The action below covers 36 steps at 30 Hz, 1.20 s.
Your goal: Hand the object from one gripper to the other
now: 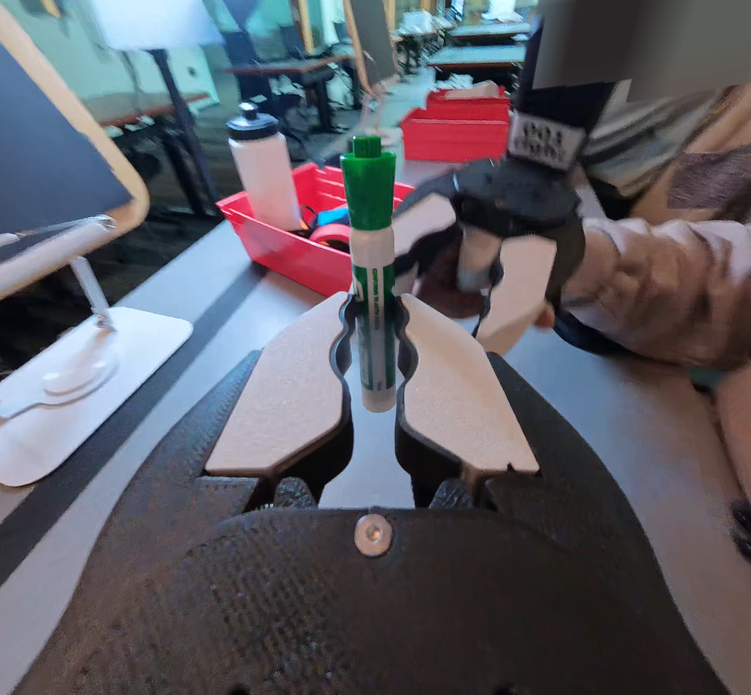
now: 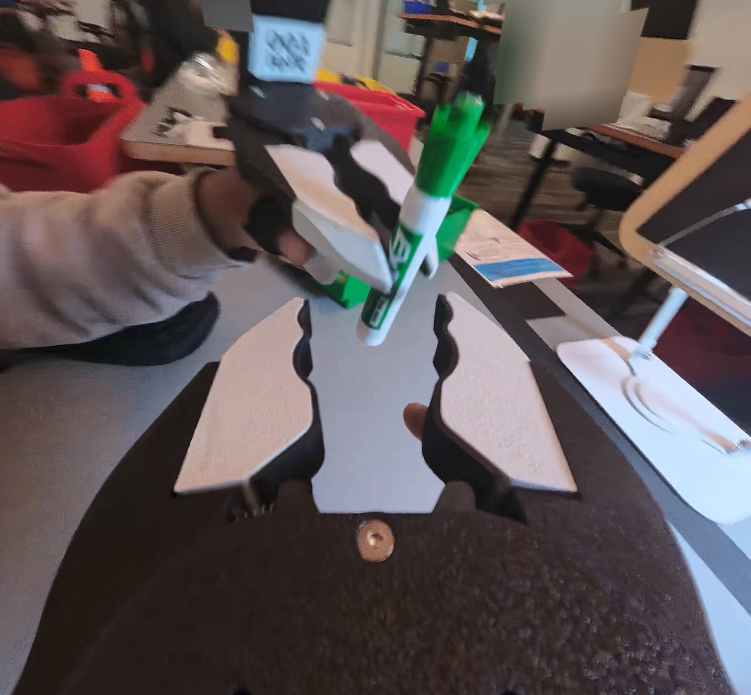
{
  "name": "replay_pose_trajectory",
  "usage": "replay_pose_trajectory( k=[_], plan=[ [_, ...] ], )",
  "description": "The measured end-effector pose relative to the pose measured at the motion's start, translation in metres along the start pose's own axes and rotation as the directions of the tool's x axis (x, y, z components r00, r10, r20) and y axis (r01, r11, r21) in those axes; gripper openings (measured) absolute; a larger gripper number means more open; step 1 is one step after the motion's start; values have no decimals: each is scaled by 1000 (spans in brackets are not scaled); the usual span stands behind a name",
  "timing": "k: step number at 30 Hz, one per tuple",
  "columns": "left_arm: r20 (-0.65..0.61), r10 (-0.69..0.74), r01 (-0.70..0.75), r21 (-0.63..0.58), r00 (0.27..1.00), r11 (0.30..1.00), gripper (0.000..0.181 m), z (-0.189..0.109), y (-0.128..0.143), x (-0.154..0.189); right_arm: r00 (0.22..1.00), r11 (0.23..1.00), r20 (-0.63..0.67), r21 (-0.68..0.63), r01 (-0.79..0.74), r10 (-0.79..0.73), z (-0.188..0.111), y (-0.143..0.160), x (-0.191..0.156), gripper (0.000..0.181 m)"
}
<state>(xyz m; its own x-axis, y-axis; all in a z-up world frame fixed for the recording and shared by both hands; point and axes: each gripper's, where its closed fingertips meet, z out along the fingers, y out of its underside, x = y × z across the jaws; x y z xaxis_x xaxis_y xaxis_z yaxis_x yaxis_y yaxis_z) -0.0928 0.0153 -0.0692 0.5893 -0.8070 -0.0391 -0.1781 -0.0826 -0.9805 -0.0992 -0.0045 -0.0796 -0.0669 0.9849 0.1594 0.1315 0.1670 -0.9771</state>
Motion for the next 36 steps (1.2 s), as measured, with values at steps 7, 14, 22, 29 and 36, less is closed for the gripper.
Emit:
replay_pose_trajectory(
  k=[7,14,22,29,36],
  plan=[
    [-472,-55,17,-85,880,996,18,7,35,65,965,995,254,53,-88,71,-32,-18,-23,49],
    [-406,-53,22,-82,912,996,19,12,36,56,972,995,228,71,-70,52,-23,-16,-21,18],
    [-55,-171,179,196,984,964,29,-5,-29,3,916,985,-365,-103,138,-167,-12,-6,40,18],
    [229,-14,15,-3,973,1000,20,20,-4,-3,782,937,-521,-258,236,-341,-1,7,41,18],
    [237,107,-99,-45,966,994,19,15,-8,0,704,887,-541,-291,358,-461,-2,-3,38,19]
  ],
)
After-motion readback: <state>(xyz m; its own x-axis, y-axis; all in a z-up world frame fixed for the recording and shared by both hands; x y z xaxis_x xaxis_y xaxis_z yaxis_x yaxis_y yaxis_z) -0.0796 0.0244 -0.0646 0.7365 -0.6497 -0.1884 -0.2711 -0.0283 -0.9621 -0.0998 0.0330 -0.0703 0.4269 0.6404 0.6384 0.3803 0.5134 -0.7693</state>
